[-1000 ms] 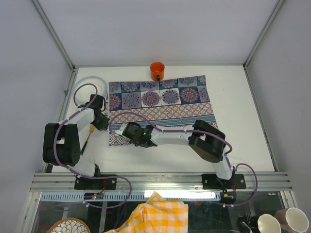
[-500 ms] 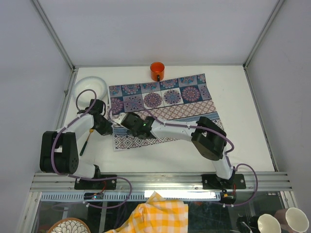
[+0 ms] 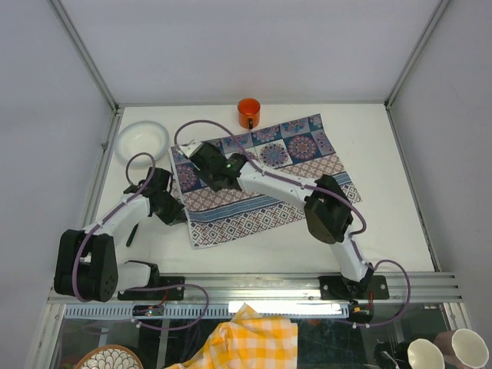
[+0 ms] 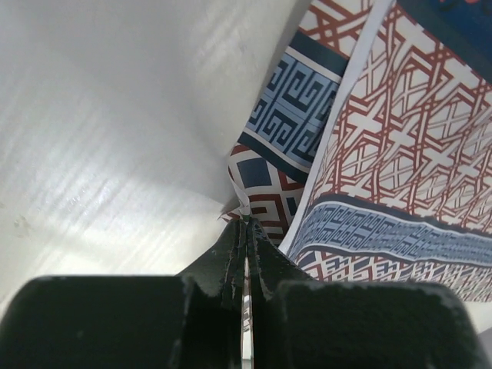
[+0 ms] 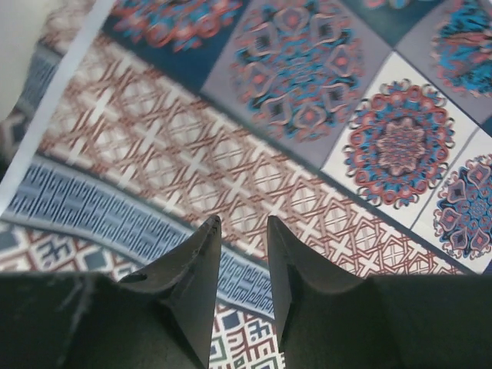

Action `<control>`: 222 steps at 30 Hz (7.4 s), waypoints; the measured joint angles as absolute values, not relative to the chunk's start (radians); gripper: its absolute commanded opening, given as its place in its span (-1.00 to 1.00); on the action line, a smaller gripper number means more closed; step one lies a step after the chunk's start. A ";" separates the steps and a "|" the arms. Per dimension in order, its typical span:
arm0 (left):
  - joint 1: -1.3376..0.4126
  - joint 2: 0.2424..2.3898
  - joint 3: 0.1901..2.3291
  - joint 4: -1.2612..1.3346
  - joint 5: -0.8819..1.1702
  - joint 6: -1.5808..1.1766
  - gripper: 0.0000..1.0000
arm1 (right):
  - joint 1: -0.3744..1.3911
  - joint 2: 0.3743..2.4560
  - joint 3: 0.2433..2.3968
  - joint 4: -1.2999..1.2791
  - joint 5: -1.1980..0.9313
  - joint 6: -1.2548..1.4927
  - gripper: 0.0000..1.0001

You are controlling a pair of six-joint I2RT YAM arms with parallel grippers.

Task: Set the dinner table for one person
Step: Adjust the napkin at the center of the board.

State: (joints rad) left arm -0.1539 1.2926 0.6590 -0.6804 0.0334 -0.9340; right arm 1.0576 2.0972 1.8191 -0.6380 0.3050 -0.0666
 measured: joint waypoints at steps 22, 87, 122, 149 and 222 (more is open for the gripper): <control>-0.316 0.950 0.603 -0.854 0.080 -1.084 -1.00 | 0.474 2.123 1.812 -0.761 0.225 0.135 0.04; -0.371 1.860 1.356 -0.973 -0.646 -0.781 0.24 | 0.186 2.124 1.769 -0.737 -0.214 0.193 0.29; -0.102 1.610 1.065 -0.557 -0.207 -0.649 0.25 | 0.186 2.099 1.721 -0.727 -0.225 0.194 0.28; -0.044 1.696 1.065 -0.529 -0.201 -0.644 0.15 | 0.186 2.099 1.720 -0.727 -0.224 0.193 0.28; 0.146 1.871 1.340 -0.347 0.181 -0.888 -0.30 | 0.185 1.982 1.585 -0.718 -0.228 0.193 0.22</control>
State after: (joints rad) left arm 0.1459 1.8713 1.3396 -0.3466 0.1806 -0.8875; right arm 0.1848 1.9816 1.5848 -0.7181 -0.2276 0.1932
